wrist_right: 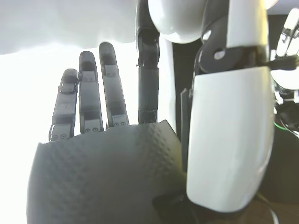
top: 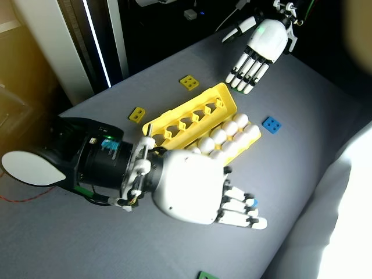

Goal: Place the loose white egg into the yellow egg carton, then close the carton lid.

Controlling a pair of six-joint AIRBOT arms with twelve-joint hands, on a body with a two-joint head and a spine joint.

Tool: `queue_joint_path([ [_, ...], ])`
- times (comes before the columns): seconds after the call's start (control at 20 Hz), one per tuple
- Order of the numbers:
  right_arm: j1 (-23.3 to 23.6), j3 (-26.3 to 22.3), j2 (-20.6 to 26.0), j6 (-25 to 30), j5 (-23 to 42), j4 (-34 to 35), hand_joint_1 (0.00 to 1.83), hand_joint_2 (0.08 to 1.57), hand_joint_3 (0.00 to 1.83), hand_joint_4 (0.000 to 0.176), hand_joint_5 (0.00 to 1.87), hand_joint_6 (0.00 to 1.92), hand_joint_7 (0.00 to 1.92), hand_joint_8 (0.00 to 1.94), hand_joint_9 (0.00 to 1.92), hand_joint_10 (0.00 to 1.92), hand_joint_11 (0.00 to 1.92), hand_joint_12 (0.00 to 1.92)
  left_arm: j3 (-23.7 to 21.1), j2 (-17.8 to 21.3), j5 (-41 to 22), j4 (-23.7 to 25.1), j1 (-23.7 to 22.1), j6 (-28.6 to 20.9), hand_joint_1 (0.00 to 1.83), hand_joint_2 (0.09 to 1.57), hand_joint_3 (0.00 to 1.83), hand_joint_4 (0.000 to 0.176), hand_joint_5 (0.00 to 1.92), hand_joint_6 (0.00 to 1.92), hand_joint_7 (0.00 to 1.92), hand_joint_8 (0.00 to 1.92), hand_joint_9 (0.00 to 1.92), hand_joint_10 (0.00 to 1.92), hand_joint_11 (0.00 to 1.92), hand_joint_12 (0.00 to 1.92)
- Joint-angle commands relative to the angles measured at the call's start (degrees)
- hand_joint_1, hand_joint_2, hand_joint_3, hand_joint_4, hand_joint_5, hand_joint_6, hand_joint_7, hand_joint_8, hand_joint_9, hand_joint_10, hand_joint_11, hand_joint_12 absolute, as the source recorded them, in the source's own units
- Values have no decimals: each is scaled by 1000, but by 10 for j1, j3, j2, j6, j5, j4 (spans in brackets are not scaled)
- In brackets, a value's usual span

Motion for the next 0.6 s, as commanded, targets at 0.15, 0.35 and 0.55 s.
queue_joint_path([
  [0.15,-14,-3,7,-3,89,37,1107,978,0,176,1325,380,340,6,222,10,0,0,2,8,-29,-35,-3,-4,0,1170,5,0,289,4,293,4,233,3,0,355],
  [0.35,-29,-3,5,-8,106,54,1109,976,0,176,1329,375,344,6,226,11,0,0,2,8,-29,-35,-4,-4,0,1171,4,0,276,0,285,1,233,2,0,333],
  [0.55,-46,-1,-4,-34,119,86,1110,973,0,176,1345,342,360,1,245,8,0,0,2,8,-29,-35,-5,-4,0,1177,5,0,275,1,284,2,227,1,0,329],
])
